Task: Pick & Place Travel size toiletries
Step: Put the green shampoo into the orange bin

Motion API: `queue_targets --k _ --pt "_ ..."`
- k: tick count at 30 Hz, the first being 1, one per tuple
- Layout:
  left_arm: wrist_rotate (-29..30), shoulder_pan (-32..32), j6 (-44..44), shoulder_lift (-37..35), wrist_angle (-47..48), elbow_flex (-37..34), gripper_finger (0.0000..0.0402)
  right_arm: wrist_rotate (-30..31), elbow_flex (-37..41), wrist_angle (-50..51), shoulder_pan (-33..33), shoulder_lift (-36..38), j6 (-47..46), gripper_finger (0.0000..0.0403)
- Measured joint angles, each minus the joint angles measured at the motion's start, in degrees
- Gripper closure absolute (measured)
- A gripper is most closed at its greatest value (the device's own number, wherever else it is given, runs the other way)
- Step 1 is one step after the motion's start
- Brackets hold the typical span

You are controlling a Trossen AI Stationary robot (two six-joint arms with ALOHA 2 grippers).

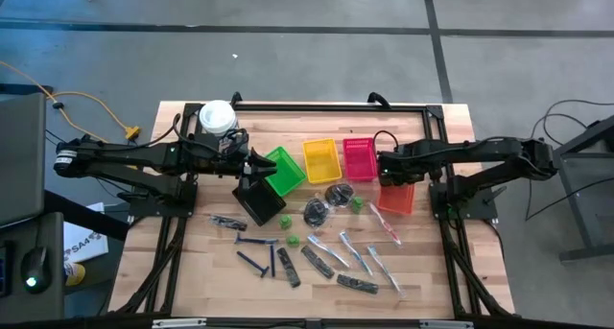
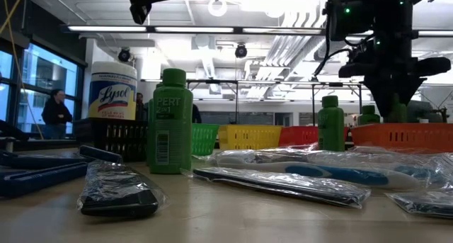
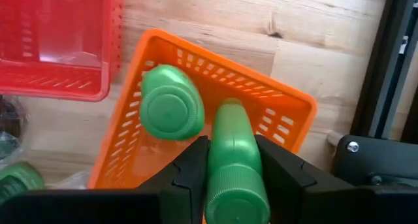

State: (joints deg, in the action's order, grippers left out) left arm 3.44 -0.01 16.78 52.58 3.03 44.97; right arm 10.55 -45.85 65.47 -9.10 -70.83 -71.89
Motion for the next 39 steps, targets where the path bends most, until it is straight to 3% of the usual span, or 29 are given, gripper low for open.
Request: queue_targets --k 24,39 --pt "0.0 0.0 0.02 0.0 0.0 0.0 0.0316 1.53 -0.02 -1.46 -0.04 0.0 0.16 0.0253" --pt "0.0 0.0 0.02 0.0 0.0 0.0 0.0316 1.33 -0.04 -0.99 -0.04 0.0 0.15 0.0253"
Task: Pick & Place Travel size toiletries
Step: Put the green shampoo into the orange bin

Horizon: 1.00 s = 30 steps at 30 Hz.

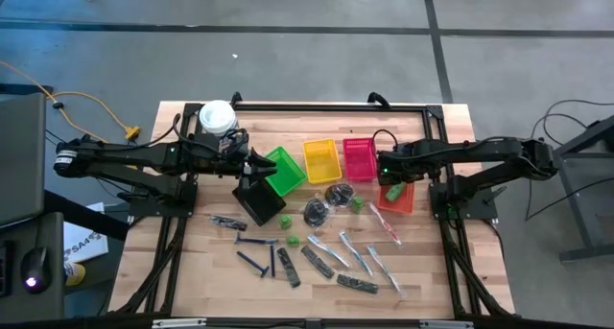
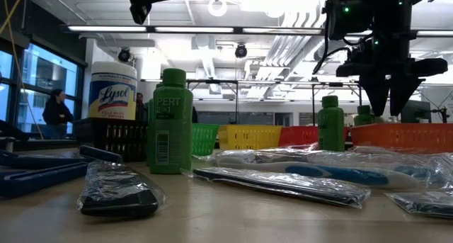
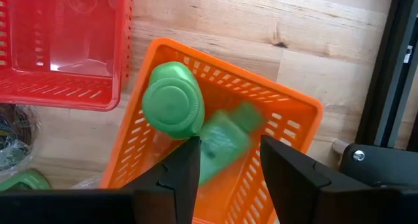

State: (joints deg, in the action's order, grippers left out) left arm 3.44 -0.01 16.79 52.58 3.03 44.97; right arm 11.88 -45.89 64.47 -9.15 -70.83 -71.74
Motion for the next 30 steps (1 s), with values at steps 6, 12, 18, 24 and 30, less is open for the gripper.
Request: queue_targets --k 6,12,18,24,30 --pt "0.0 0.0 0.0 0.0 0.02 0.0 0.0316 -4.48 0.0 -2.3 0.16 1.38 2.49 0.0253" --pt "0.0 0.0 0.0 0.0 0.02 0.0 0.0316 -6.78 -2.04 -8.4 3.93 5.46 3.85 0.0254" --pt "0.0 0.0 0.0 0.0 0.02 0.0 0.0316 -4.84 -7.81 -10.83 8.62 6.9 3.07 0.0272" --pt "0.0 0.0 0.0 0.0 0.02 0.0 0.0316 -7.42 -9.11 -17.38 13.51 5.5 4.71 0.0298" --pt "0.0 0.0 0.01 0.0 0.02 0.0 0.0316 -8.08 -9.11 -21.53 17.59 2.89 7.73 0.0318"
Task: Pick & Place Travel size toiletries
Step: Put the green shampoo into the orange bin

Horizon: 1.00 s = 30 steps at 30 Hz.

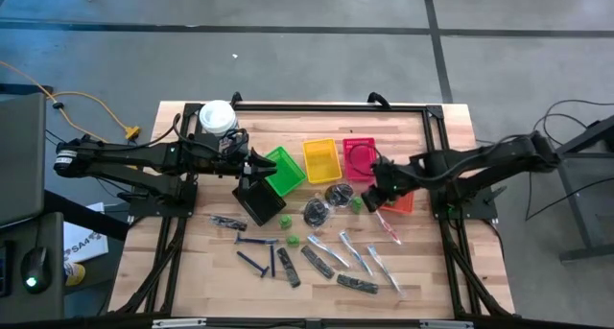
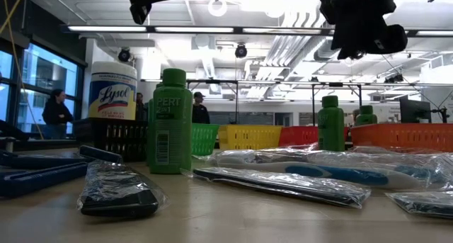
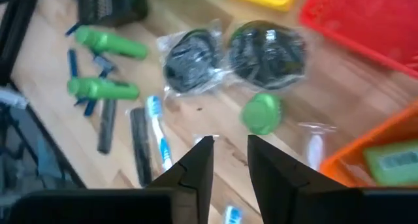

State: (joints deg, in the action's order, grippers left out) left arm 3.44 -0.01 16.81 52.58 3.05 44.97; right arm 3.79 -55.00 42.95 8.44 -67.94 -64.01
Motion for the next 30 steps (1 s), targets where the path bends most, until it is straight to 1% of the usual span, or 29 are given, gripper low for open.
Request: queue_targets --k 3,5,7,13,16,20,23,27,30 --pt "0.0 0.0 -0.01 0.0 -0.02 0.0 0.0316 0.11 0.0 0.16 1.03 -1.67 0.24 0.0314" --pt "0.0 0.0 -0.01 0.0 0.0 0.0 0.0316 -0.8 0.0 0.06 1.36 -3.05 0.12 0.0301" --pt "-0.02 0.0 -0.01 0.0 0.0 0.0 0.0316 -1.21 0.0 0.1 1.32 -4.3 -0.36 0.028" --pt "-0.02 0.0 -0.01 0.0 0.0 0.0 0.0316 -2.03 0.0 -0.41 0.27 -8.06 -1.16 0.0199" --pt "-0.02 0.0 -0.01 0.0 0.0 0.0 0.0316 -3.27 0.02 -2.21 -0.72 -9.28 -2.19 0.0176" --pt "-0.02 0.0 -0.01 0.0 0.0 0.0 0.0316 -3.85 0.02 -2.35 -1.82 -9.38 -3.76 0.0173" --pt "-0.02 0.0 -0.01 0.0 0.02 0.0 0.0316 -4.24 0.02 -2.22 -2.42 -9.38 -4.78 0.0182" --pt "-0.03 0.0 -0.01 0.0 0.02 0.0 0.0316 -7.36 -0.25 -2.59 -3.56 -9.38 -5.22 0.0195" --pt "-0.02 0.0 -0.01 0.0 0.02 0.0 0.0316 -6.77 -1.92 -2.54 -3.37 -9.41 -4.94 0.0204"
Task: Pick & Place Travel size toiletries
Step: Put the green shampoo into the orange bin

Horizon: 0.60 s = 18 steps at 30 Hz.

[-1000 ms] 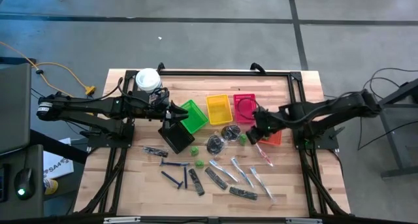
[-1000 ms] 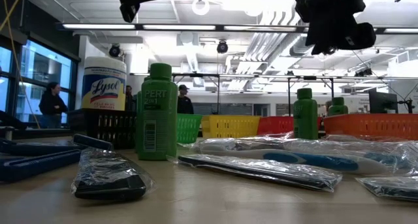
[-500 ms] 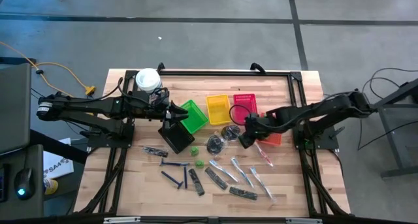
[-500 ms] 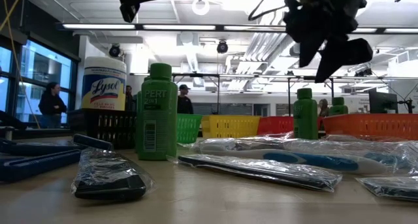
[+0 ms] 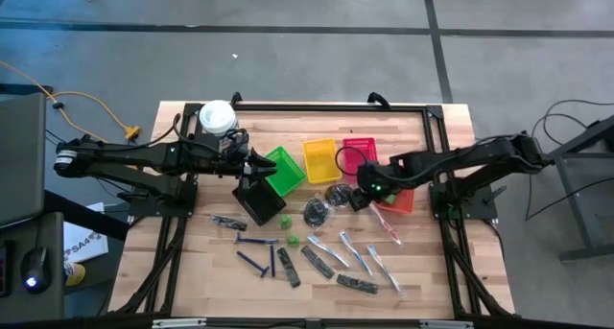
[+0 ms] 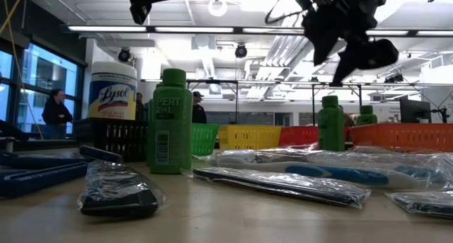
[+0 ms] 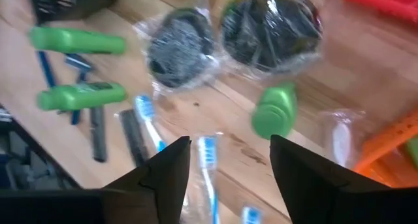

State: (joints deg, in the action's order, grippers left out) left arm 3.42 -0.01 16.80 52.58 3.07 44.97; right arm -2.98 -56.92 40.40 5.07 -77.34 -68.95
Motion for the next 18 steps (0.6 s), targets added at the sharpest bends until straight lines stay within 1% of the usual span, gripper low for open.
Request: queue_targets --k 2,4,7,10,14,18 --pt "-0.02 0.0 0.0 0.0 0.0 0.0 0.0316 2.15 -2.38 2.36 0.23 0.0 0.11 0.0208" --pt "-0.01 0.0 0.0 0.0 0.0 0.0 0.0316 4.28 -5.54 7.07 0.27 -0.02 0.81 0.0212" --pt "0.0 0.0 0.0 0.0 0.0 0.0 0.0316 5.67 -9.66 14.03 0.12 -0.86 2.12 0.0216" --pt "-0.02 0.0 0.0 0.0 0.02 0.0 0.0316 5.45 -12.76 20.56 0.17 -3.88 3.24 0.0217" --pt "-0.02 0.0 0.0 0.0 0.04 0.0 0.0316 4.62 -16.29 25.14 0.4 -10.12 4.77 0.0218" --pt "-0.02 0.0 0.0 0.0 0.06 0.0 0.0316 7.19 -19.59 27.13 0.56 -15.61 5.36 0.0218"
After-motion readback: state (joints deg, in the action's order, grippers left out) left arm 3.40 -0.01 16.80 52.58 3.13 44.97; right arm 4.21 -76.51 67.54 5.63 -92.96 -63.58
